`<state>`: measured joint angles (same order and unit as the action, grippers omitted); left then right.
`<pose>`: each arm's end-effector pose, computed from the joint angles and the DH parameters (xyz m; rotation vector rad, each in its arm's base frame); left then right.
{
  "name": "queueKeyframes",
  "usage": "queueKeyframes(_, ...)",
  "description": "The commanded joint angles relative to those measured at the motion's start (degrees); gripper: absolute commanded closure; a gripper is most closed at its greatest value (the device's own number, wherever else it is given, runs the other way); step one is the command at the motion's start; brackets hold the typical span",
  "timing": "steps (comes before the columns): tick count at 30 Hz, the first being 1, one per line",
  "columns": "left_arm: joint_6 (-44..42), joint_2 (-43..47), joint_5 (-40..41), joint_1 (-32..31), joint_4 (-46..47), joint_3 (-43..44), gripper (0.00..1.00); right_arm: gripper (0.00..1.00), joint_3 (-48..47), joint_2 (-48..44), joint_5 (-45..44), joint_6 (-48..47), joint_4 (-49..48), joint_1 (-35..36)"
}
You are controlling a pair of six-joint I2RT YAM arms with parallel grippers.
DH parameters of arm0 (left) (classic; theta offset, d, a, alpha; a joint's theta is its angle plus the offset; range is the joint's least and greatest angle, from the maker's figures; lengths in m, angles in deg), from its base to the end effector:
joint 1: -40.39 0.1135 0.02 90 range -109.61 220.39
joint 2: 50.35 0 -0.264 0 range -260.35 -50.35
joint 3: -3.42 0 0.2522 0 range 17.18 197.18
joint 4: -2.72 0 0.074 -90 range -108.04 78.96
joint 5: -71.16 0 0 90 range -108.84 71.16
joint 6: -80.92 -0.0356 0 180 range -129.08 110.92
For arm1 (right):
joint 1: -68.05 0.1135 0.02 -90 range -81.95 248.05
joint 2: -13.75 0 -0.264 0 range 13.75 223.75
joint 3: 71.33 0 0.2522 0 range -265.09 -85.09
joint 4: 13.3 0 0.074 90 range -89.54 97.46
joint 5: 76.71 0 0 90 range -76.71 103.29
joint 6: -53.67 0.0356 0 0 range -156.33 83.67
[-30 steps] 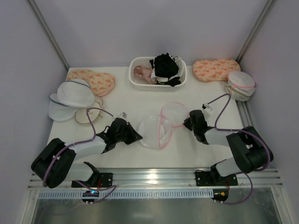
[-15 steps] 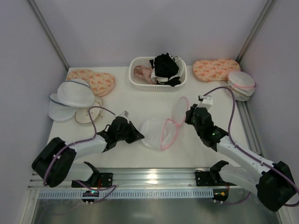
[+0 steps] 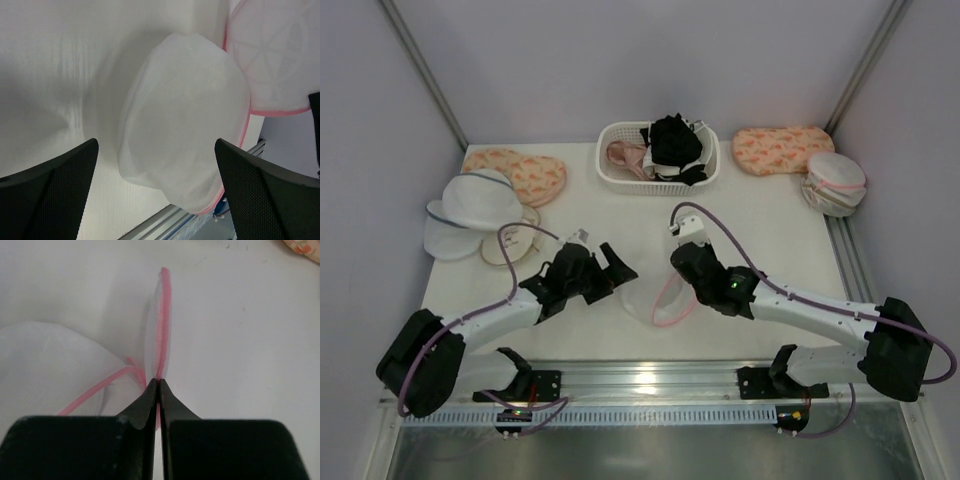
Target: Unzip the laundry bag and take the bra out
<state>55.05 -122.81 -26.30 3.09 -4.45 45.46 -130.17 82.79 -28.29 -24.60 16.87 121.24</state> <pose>0.1917 -0.1519 0.1709 -0.4936 2.4095 -1.0379 0.1690 0.1864 0.2502 -0.3888 2.0433 -0.1479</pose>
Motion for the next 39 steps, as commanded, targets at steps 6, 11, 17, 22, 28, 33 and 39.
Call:
queueKeyframes(6, 2.13, 19.10, 18.08, 2.49, -16.33, 0.12, 0.01, 0.96, 2.09, -1.00, 2.89, -13.38, -6.81, 11.30)
queueKeyframes(11, 1.96, 25.87, 20.12, 3.54, -21.79, 0.03, 0.01, 0.96, 5.35, -3.38, 20.96, -14.98, -12.61, 14.75)
queueKeyframes(17, 1.95, 25.36, 17.31, 4.08, -21.36, -0.50, 0.00, 0.74, 5.18, -1.45, 40.60, -11.99, -9.55, 14.84)
queueKeyframes(22, 1.87, 24.48, 15.64, 4.08, -19.51, -0.59, 0.00, 0.11, 7.55, -7.23, 43.26, -7.69, -10.60, 14.84)
queueKeyframes(28, 1.52, 25.53, 14.94, 4.08, -19.07, -0.76, 0.01, 0.00, 9.13, -22.95, 32.82, -3.91, -9.65, 14.84)
queueKeyframes(33, -0.59, 25.27, 10.12, 4.08, -15.21, -1.11, 0.00, 0.01, 3.69, -26.14, 19.19, 3.80, 0.45, 14.84)
queueKeyframes(39, -6.47, 19.39, -1.12, 4.08, -8.89, 0.82, 0.00, 0.01, 2.80, -29.04, 3.10, 10.77, 5.31, 14.75)
